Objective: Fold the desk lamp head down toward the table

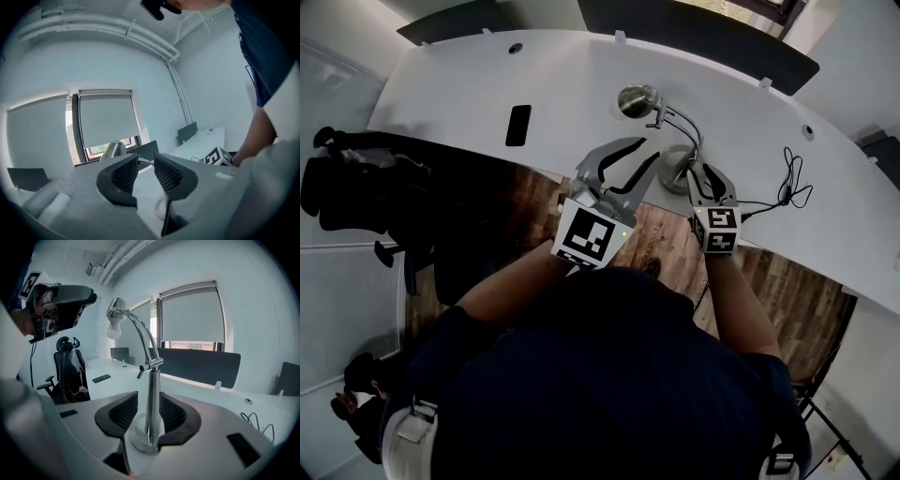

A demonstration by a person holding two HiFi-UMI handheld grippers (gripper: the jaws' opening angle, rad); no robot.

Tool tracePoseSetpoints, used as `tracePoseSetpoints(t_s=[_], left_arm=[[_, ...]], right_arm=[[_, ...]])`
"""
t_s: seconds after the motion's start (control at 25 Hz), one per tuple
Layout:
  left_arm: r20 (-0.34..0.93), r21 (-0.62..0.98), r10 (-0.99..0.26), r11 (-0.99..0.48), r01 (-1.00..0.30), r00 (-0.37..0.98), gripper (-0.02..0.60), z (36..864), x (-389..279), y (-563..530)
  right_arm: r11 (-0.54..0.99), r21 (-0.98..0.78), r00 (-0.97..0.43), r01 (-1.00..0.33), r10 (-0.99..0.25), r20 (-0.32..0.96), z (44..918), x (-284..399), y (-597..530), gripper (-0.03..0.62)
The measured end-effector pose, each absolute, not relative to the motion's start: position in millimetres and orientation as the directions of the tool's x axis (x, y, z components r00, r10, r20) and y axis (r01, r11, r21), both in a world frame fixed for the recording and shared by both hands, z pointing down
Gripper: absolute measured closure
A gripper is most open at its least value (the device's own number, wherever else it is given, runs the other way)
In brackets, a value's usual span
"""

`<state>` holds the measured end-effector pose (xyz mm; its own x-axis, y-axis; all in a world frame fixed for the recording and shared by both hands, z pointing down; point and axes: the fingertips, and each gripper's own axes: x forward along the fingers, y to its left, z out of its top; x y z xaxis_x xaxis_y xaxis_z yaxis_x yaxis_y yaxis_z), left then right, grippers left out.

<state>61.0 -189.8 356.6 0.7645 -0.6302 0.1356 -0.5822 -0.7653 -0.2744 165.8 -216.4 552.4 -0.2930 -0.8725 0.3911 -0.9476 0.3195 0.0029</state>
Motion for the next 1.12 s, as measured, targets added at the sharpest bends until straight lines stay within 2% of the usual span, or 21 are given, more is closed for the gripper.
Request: tracePoseSetpoints(t_s=[0.36,0.64,0.88,0.96,1.12], left_arm=[[0.14,-0.444,-0.693,-0.682,-0.581,0.707,0.485,360,73,-209],[0.163,-0.464,-0.719,-0.66,-0.591,0.675,0.485,367,81,-224],[0.177,-0.557,-0.744,-0.616,-0.558,0.644,0.485,380,88,-233],[0.167,-0.595,-0.758,-0.588,-0.549,0.63,0.486,380,87,-235],[0.156,-0.665,-0.785,-0.533,-0.523,0.6,0.528,379,86,-237]], right_arm=[[0.334,0.025,-0.298,-0.942,-0.87,0.393,562,166,-243,0.428],[0.341,0.041,-0.298,-0.939,-0.868,0.397,568,165,-257,0.43],[0.342,0.049,-0.294,-0.938,-0.866,0.405,573,162,-266,0.434],[0.34,0.048,-0.293,-0.939,-0.867,0.403,573,161,-268,0.456],[0.327,0.033,-0.289,-0.944,-0.875,0.388,573,161,-270,0.459]])
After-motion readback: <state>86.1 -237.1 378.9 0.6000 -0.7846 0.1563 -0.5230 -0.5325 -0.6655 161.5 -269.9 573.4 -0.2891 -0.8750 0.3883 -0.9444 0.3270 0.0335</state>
